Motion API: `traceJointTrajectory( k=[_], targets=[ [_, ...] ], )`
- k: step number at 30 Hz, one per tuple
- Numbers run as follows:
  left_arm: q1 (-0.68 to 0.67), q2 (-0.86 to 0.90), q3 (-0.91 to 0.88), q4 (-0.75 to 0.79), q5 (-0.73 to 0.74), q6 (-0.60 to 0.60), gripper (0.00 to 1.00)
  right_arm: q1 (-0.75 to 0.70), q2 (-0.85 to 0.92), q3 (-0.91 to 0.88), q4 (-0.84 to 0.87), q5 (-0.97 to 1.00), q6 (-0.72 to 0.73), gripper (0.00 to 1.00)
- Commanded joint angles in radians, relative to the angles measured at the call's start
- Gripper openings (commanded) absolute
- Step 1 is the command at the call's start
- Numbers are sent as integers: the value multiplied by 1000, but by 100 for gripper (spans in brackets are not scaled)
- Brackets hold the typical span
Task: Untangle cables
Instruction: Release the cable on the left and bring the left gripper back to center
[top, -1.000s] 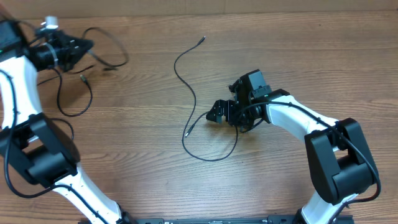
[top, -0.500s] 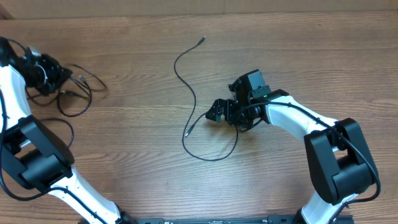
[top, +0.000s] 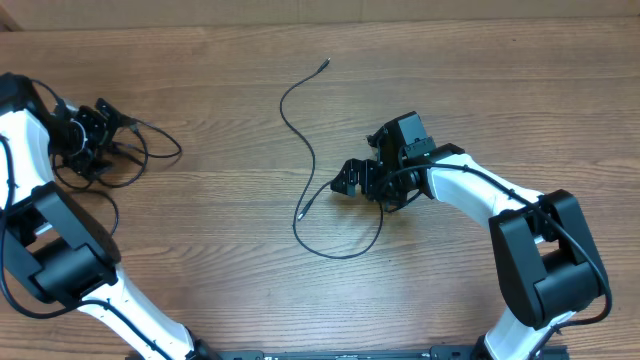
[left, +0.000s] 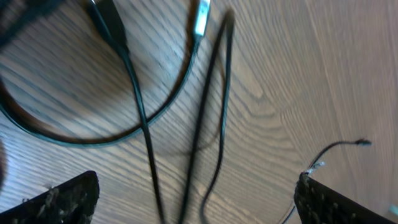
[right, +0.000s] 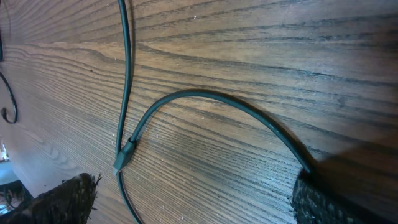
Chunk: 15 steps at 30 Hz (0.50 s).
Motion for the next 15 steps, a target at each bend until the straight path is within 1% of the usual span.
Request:
traceJointTrajectory(
  k=[1,3,4,5,8,10,15],
  targets=[
    [-35,-1,65,-27,1,18,100,0,9,-19,1,36,1,100],
    [-60,-1,116,-59,-24,36,100,0,9,-19,2,36,1,100],
    [-78,-1,148,-84,-72,36,100,0,9,-19,2,36,1,100],
    [-96,-1,175,-107,-126,35,100,0,9,-19,2,36,1,100],
    [-167,-1,252,-172,-359,34,100,0,9,-19,9,36,1,100],
    [-221,-1,271,-185,-473,31,100,0,9,-19,14,36,1,100],
    [-354,-1,264,-183,-602,32,100,0,9,-19,16,37,1,100]
  ],
)
